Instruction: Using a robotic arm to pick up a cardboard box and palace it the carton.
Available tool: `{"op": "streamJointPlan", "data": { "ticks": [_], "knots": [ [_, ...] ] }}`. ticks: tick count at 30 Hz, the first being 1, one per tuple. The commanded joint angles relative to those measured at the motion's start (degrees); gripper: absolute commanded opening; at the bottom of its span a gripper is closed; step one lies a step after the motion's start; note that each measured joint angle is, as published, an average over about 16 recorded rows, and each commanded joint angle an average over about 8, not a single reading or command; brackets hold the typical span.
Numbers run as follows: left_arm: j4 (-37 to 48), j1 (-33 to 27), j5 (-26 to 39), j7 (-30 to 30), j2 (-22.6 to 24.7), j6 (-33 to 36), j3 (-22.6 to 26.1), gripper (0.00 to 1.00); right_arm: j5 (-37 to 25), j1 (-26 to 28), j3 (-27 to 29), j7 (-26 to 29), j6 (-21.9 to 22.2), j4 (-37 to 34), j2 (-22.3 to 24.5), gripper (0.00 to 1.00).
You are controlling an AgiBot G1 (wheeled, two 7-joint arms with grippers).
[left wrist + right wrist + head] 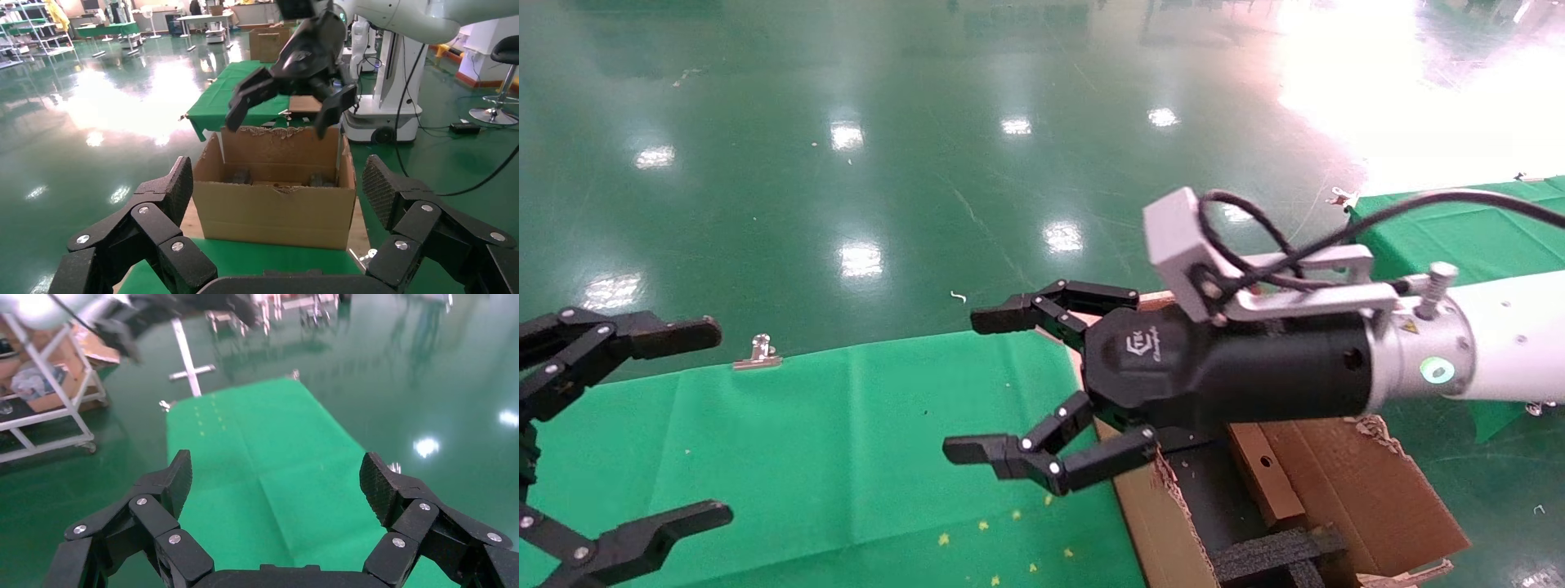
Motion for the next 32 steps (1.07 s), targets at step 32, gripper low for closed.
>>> {"op": "streamJointPlan", "data": {
  "ticks": [32],
  "knots": [
    [0.0,0.0,0.0,0.0,0.0,0.0,0.0,1.0,5.6,-7.4,9.7,-11.6,-5.3,-0.6,-1.2,1.0]
  ]
}}
